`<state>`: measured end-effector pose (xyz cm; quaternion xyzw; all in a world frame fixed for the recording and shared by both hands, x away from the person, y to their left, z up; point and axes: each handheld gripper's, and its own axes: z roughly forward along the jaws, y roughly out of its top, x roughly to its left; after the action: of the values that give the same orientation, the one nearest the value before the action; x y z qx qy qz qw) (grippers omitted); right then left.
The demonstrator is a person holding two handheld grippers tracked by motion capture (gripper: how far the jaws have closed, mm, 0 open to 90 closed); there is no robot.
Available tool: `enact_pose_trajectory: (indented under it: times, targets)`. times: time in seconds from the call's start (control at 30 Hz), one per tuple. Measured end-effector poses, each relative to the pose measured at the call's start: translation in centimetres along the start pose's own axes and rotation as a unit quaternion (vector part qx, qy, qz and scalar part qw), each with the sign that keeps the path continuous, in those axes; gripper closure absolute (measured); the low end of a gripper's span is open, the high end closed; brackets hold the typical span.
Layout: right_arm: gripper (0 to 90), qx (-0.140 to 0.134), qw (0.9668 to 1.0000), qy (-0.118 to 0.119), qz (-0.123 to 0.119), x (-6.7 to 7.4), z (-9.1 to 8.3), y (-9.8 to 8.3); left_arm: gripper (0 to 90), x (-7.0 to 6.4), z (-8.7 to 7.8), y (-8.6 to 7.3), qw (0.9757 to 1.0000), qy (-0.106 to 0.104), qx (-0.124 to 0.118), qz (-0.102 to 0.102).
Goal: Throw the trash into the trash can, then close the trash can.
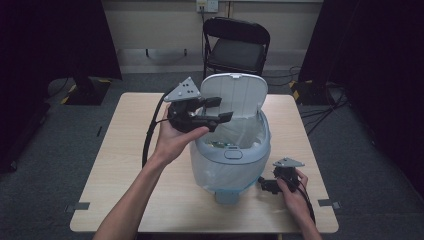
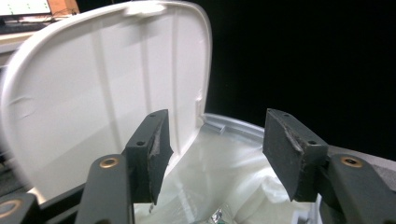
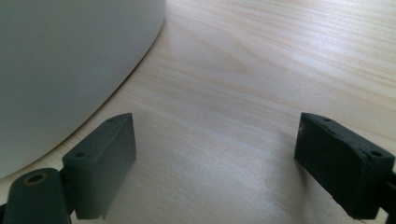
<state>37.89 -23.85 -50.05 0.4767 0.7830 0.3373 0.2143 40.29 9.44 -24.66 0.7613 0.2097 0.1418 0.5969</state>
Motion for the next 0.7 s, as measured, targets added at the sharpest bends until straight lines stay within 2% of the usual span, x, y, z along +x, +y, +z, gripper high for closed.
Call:
enact_pose_trajectory:
  times: [0.03,0.07,0.1,0.3,0.43,0.53,0.57,0.7]
  targets:
    - [11.4,0.000,1.0000,0.000,0.000,0.0,0.0,0.0,41.7,0.4,-0.2,-0.3,1.0000,0.003,-0.001,-0.005]
    - [11.4,-0.001,1.0000,-0.001,-0.002,0.0,0.0,0.0,41.7,0.9,-0.4,-0.4,1.0000,0.008,-0.002,-0.002]
    - [11.4,0.000,1.0000,0.000,0.000,0.0,0.0,0.0,41.7,1.1,-0.6,-0.6,0.9998,0.010,-0.008,-0.014]
    - [11.4,0.000,1.0000,-0.001,0.000,0.0,0.0,0.0,39.5,2.7,-2.7,-1.0,0.9986,0.045,-0.017,-0.020]
    - [11.4,0.000,1.0000,0.000,-0.001,0.0,0.0,0.0,39.3,3.6,-3.7,-1.4,0.9979,0.054,-0.017,-0.031]
    - [11.4,0.000,1.0000,0.000,0.001,0.0,0.0,0.0,37.3,4.7,-4.2,-1.8,0.9968,0.064,-0.022,-0.041]
    - [11.4,0.000,1.0000,0.000,0.000,0.0,0.0,0.0,37.0,5.1,-4.2,-1.9,0.9957,0.073,-0.027,-0.050]
    - [11.4,0.000,1.0000,0.000,0.000,0.0,0.0,0.0,33.0,6.5,-4.5,-1.8,0.9934,0.097,-0.025,-0.057]
